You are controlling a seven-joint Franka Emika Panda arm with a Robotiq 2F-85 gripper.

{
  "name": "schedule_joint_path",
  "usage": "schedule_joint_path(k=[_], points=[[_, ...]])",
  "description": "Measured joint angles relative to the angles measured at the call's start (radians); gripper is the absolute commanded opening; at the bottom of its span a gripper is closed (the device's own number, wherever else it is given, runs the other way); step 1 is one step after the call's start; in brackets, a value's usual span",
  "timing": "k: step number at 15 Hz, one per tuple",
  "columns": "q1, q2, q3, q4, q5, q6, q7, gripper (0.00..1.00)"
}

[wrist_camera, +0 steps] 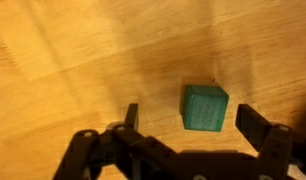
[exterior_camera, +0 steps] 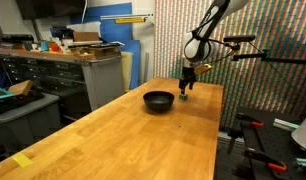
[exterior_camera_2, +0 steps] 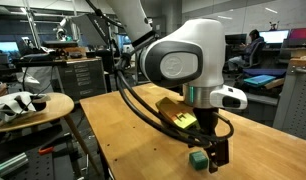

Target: Put the green cube inside the black bowl

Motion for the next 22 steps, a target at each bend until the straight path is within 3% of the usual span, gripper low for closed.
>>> schedule_joint_path(k=[2,3,5,11,12,22], points=[[-0.011,0.014,0.012,0.016,0.017,0.0,-0.015,0.99],[-0.017,0.02,0.02,0.021,0.024,-0.001,-0.023,0.77],[-0.027,0.03,0.035,0.026,0.038,-0.002,-0.036,0.7],[-0.046,0.055,0.07,0.027,0.058,-0.023,-0.074,0.22],[-0.046,0.059,0.07,0.027,0.058,-0.026,-0.075,0.18],[-0.047,0.046,0.059,0.045,0.058,-0.052,-0.075,0.19]])
